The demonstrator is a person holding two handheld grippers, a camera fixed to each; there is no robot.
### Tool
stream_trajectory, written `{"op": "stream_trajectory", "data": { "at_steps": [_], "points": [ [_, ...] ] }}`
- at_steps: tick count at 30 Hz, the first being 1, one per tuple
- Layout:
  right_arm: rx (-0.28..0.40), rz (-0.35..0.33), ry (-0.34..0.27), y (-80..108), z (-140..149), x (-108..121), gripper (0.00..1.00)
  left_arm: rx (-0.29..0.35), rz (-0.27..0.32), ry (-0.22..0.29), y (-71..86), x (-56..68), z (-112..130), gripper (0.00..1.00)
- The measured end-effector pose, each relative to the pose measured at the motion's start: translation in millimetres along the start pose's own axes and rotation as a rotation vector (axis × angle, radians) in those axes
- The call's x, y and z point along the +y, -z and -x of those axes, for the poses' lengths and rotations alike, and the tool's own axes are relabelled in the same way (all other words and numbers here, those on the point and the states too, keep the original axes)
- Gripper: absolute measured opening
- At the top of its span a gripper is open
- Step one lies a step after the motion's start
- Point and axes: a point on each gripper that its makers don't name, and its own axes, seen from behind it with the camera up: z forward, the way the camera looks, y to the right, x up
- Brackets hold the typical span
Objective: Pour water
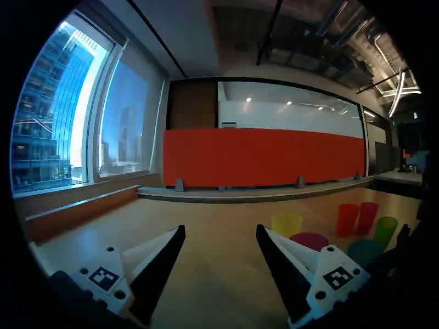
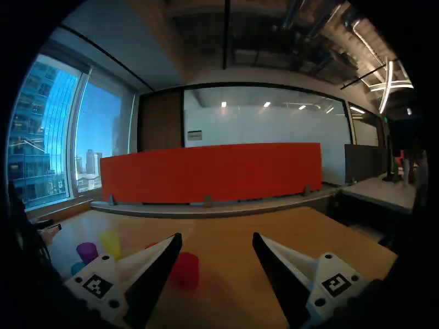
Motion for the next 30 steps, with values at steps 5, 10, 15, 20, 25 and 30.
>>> {"op": "stream_trajectory", "data": {
  "at_steps": [5,10,15,20,25,30],
  "points": [
    [0.005,0.001,-0.007,2.3,-1,3,0.99,-0.002,0.005,-0.001,-0.4,1.1,0,0.96],
    [0.011,0.003,-0.006,4.5,-3,7,1.00,-0.002,0.008,-0.003,0.3,1.7,2,0.96],
    [0.022,0.003,0.003,5.2,-4,11,0.99,-0.003,0.008,-0.004,0.4,1.6,2,0.96],
    [0.040,-0.001,0.035,5.2,-5,14,0.99,-0.003,0.007,-0.005,0.1,1.4,2,0.96],
    [0.051,0.010,0.055,-1.2,-3,18,1.00,-0.003,0.008,-0.005,0.2,1.6,1,0.96],
    [0.078,0.010,0.062,-9.9,-3,17,1.00,-0.003,0.007,-0.004,0.3,1.5,1,0.96]
  ]
}}
